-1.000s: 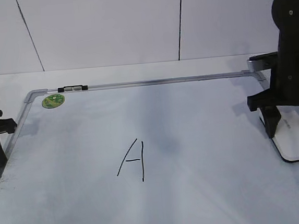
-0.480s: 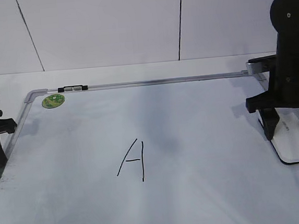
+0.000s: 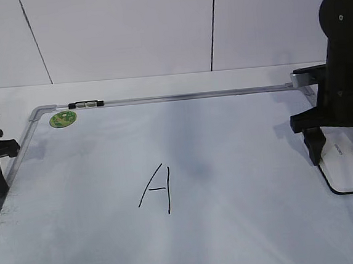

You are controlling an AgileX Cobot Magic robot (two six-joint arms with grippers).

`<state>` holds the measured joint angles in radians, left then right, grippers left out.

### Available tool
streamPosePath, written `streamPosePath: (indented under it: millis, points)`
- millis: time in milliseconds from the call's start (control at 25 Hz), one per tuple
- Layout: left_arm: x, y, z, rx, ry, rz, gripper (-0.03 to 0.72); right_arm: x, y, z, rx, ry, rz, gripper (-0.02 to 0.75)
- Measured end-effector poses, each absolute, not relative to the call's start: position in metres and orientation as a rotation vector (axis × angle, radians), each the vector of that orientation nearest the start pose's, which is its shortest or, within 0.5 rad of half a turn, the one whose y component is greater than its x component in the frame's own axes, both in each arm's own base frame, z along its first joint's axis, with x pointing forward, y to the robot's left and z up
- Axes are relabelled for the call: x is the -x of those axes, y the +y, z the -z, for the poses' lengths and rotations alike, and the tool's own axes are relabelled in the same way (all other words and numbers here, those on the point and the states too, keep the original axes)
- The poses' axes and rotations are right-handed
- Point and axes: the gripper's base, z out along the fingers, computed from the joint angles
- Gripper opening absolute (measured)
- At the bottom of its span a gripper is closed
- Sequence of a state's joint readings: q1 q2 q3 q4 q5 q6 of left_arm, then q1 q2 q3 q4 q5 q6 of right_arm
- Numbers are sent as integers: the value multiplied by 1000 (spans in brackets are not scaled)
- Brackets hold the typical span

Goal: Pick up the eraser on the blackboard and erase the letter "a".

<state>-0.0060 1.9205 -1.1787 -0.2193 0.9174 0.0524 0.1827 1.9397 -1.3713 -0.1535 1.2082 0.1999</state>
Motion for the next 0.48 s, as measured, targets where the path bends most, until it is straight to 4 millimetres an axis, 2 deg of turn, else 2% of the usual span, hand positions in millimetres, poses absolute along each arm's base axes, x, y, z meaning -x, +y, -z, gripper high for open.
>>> streamPosePath:
  millis: [280, 480]
  points:
    - [-346, -18, -150, 118, 3122, 274, 25, -360, 53, -192, 73, 3199, 257, 657]
    - [-346, -18, -150, 118, 3122, 274, 27, -376, 55, -221, 65, 3083, 239, 637]
